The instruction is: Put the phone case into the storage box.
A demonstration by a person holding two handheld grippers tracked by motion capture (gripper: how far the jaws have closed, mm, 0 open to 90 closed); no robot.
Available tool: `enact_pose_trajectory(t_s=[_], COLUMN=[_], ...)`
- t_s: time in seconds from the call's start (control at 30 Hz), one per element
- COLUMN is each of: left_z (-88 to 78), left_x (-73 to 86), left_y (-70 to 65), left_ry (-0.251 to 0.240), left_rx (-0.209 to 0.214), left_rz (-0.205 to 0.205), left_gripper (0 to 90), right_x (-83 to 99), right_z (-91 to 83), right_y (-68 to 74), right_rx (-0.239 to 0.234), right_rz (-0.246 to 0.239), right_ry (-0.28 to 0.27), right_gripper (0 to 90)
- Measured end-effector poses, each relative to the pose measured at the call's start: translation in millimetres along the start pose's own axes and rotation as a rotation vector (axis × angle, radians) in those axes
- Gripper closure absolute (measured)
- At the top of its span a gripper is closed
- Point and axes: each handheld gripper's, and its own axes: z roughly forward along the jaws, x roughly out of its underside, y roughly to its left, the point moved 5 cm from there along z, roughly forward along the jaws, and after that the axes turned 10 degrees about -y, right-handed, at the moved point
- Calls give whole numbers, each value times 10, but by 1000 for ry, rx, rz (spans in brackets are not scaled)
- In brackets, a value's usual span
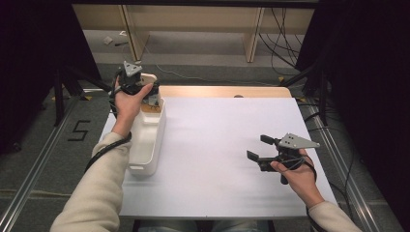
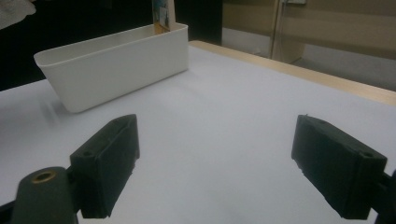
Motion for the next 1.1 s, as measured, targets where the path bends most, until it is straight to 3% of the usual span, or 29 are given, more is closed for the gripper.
enact_pose_trajectory(t_s=[1.1], left_z=[85], left_x=[59], left_y=[17], left_ry=[17], left_rx=[0], left_rz=[1], left_gripper=[95], right_x=[1], right_z=[1], right_y=[-5], right_rx=[0], right_rz=[-3], right_ry=[-2], right_gripper=[161])
